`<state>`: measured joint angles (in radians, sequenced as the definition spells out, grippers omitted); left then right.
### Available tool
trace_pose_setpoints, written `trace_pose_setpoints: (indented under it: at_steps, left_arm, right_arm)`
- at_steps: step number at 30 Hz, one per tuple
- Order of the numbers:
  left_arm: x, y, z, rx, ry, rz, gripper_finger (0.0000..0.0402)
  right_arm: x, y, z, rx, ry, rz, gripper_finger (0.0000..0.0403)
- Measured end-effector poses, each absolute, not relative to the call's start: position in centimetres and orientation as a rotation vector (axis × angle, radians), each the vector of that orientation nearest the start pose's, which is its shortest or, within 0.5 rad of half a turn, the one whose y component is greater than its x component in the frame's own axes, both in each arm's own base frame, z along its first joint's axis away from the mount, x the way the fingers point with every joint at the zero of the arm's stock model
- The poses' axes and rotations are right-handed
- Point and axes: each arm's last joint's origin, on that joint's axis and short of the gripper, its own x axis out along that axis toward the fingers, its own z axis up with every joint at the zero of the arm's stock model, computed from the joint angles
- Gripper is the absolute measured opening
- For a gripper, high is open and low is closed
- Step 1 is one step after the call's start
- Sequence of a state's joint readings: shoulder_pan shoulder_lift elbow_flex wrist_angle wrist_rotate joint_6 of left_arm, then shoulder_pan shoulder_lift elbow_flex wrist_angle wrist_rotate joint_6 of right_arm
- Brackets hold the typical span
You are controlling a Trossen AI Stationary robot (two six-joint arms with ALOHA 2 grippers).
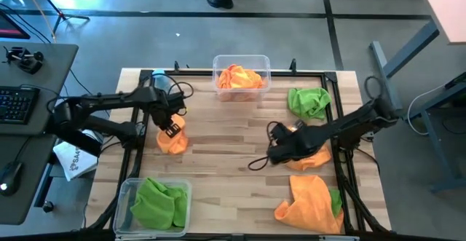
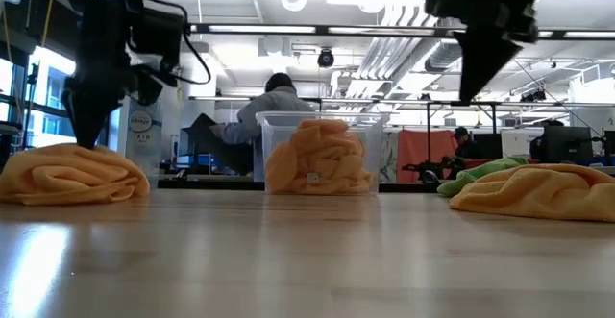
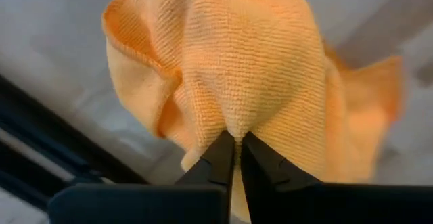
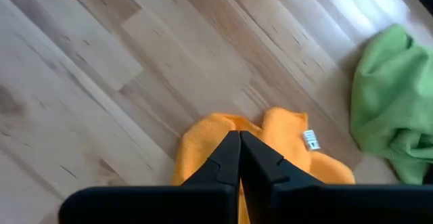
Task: Sort microfiber towel by color & place in baskets
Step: Put the orange towel into the top transparent bin
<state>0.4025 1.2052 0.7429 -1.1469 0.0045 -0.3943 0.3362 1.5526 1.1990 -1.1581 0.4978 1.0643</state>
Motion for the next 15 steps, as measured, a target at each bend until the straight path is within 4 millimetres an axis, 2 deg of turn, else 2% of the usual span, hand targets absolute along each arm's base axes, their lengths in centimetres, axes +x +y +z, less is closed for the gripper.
trace_pose_setpoints:
  at_steps: [5, 11, 15]
  left_arm:
    - [15.0, 5.7, 22.3, -0.668, 1.365, 0.608, 0.0003]
    - [15.6, 5.1, 28.3, -0.626, 1.0, 0.567, 0.0001]
    - [16.4, 4.8, 32.4, -0.58, 0.743, 0.52, 0.0001]
  right_arm:
    - [22.2, 6.8, 23.8, 0.373, 0.986, -0.719, 0.0]
    - [19.0, 5.8, 23.2, 0.443, 0.804, -0.569, 0.0]
    - [17.6, 4.7, 22.3, 0.456, 0.72, -0.542, 0.0]
